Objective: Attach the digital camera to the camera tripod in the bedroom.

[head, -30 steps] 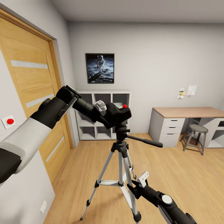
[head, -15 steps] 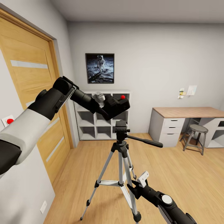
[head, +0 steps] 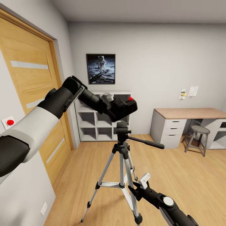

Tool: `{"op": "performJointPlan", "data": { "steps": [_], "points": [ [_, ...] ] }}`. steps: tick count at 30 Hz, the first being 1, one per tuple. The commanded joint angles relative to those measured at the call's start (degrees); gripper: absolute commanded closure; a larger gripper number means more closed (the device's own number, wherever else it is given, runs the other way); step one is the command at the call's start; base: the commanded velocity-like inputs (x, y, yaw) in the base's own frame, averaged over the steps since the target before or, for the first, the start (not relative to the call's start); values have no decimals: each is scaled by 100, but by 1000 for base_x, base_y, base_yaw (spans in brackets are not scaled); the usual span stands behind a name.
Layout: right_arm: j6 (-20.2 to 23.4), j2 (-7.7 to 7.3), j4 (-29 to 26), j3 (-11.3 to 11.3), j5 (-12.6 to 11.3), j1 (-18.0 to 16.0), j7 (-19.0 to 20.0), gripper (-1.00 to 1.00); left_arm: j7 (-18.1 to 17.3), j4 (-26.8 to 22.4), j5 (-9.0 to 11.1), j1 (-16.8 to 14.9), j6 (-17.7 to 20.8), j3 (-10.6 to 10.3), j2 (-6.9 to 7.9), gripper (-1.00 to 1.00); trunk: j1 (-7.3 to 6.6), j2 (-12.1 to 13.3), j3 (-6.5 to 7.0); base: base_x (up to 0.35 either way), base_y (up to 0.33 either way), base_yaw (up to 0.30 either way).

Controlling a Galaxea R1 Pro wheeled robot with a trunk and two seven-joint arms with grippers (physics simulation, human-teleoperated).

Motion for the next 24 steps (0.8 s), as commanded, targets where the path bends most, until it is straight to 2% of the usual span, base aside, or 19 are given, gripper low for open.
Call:
{"op": "performJointPlan", "data": {
  "steps": [1,5,8,24],
  "points": [
    [-18,-4,163,46,50,0,15,100,-59,-5,-59,-4,60,-51,1,100,3,-2,-4,0,0,0],
    [-19,-4,217,46,51,0,15,100,-60,11,-60,-5,60,-311,-2,100,3,-2,-4,0,0,0],
    [-20,-4,248,61,49,0,14,100,-64,21,-60,-7,60,-407,12,100,3,-2,-4,0,0,0],
    [-19,-6,277,81,52,0,9,100,-271,17,-60,-8,60,-562,108,100,3,-2,-4,0,0,0]
  ]
}}
